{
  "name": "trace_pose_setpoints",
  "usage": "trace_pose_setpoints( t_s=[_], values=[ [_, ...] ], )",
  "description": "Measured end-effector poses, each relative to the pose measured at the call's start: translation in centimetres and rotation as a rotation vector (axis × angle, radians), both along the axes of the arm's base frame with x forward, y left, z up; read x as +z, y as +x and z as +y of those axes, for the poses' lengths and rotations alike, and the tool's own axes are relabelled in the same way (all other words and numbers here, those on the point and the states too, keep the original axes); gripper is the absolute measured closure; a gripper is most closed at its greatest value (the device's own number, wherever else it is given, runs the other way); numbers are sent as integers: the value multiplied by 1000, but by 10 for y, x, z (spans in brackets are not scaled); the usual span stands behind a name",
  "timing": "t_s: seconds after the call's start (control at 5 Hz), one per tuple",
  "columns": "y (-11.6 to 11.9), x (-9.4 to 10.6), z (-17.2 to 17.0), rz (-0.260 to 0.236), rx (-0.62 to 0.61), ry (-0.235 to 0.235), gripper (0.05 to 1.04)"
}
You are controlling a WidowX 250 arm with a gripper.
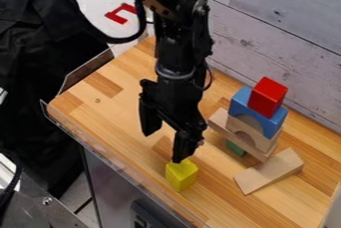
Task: Put the yellow cube on top of the tower
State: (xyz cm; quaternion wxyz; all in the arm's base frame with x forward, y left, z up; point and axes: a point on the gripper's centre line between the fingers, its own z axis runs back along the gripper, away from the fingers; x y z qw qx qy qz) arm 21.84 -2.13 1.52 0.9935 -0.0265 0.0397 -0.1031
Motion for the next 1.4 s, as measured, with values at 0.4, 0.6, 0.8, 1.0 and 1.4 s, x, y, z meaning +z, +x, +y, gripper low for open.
trace_pose_setpoints(
  t_s=[0.4, 0.6, 0.8, 1.0, 1.4],
  values=[
    [-3, -4, -10, 12, -8, -11, 83],
    [-5, -5, -13, 15, -7, -25, 83],
    [-9, -10, -15, 39, -18, -11, 83],
    [-9, -12, -18, 47, -25, -6, 83],
    [-8, -25, -25, 93, -31, 22, 83]
  ],
)
